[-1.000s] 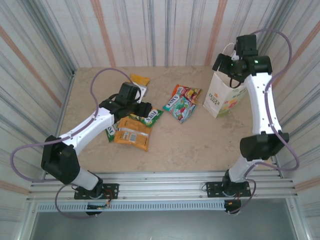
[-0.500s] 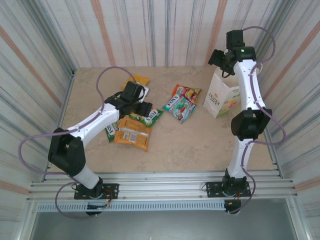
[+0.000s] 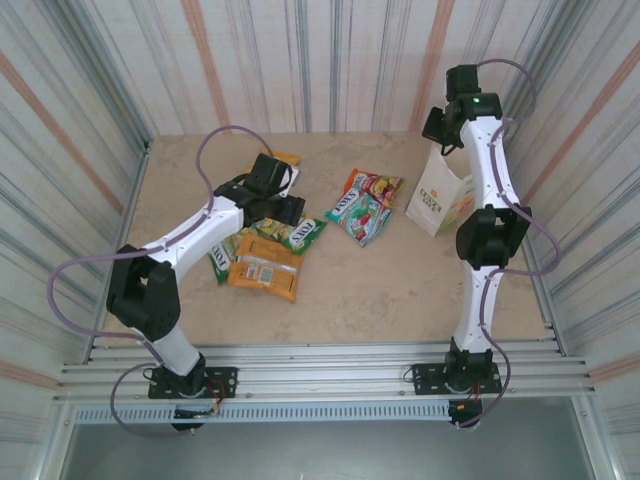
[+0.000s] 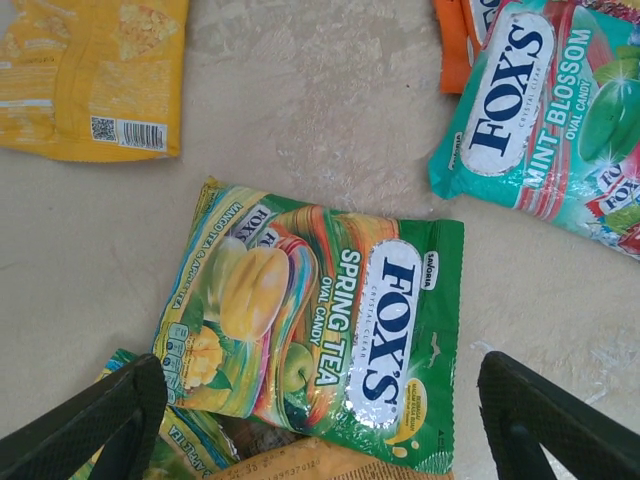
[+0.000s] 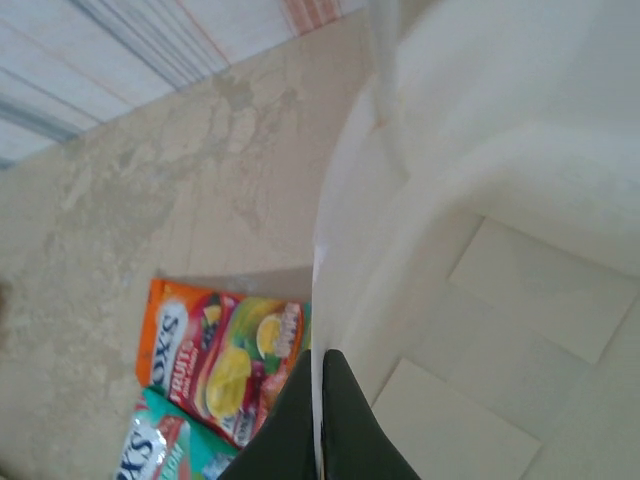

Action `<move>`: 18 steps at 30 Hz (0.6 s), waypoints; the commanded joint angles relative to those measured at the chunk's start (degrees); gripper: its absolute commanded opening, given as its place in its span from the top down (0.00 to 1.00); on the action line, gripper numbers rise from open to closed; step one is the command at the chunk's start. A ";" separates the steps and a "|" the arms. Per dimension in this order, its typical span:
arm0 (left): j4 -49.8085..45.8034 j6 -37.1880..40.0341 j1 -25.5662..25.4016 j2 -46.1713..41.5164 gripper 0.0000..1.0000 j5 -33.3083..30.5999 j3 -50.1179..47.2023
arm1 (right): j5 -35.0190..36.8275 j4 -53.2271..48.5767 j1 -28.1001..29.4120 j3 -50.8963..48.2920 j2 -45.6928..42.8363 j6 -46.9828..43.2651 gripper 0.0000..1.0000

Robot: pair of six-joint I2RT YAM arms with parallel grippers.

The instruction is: Place the snacks into the paper bag

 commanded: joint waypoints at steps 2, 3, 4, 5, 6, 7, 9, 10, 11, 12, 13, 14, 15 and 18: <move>-2.03 -0.72 -0.32 -1.82 0.15 -0.77 0.53 | -2.14 -9.05 1.23 0.92 -5.05 -7.57 1.00; -1.94 -0.81 -0.31 -2.22 0.15 -0.64 0.07 | -2.51 -10.19 1.38 0.43 -5.77 -8.31 1.00; -1.86 -0.98 -0.24 -2.74 0.15 -0.43 -0.37 | -3.43 -11.14 1.44 -0.58 -6.87 -9.05 1.00; -1.83 -1.17 -0.26 -3.15 0.16 -0.11 -0.90 | -4.39 -11.61 1.67 -2.12 -8.10 -9.41 1.00; -1.73 -1.39 -0.36 -3.59 0.15 0.03 -1.43 | -5.09 -11.73 1.83 -3.75 -9.49 -9.82 1.00; -1.58 -1.69 -0.40 -4.10 0.16 0.27 -1.96 | -5.84 -11.46 2.25 -6.07 -11.04 -10.25 1.00; -1.18 -2.34 -0.47 -5.08 0.16 0.97 -3.33 | -6.19 -10.19 3.05 -10.84 -14.47 -10.81 1.00; -0.88 -2.77 -0.45 -5.62 0.16 1.45 -3.97 | -6.34 -9.34 3.53 -13.60 -16.30 -11.22 1.00; -0.45 -3.21 -0.44 -6.13 0.16 2.10 -4.71 | -5.98 -8.22 3.93 -16.49 -18.17 -11.31 1.00; -0.17 -3.42 -0.45 -6.49 0.16 2.75 -5.27 | -5.86 -7.29 4.27 -18.83 -19.73 -11.33 1.00; 0.02 -3.78 -0.45 -6.93 0.16 3.31 -5.86 | -6.29 -5.98 4.48 -21.88 -21.68 -11.34 1.00; 0.12 -4.10 -0.48 -7.20 0.16 3.74 -6.34 | -6.48 -4.85 4.63 -24.71 -23.35 -11.05 1.00; 0.20 -4.38 -0.50 -7.42 0.16 4.12 -6.71 | -6.81 -3.73 4.83 -26.97 -24.82 -11.08 1.00; 0.17 -4.94 -0.52 -8.01 0.16 4.66 -7.68 | -7.82 -0.24 5.86 -34.42 -29.14 -11.75 1.00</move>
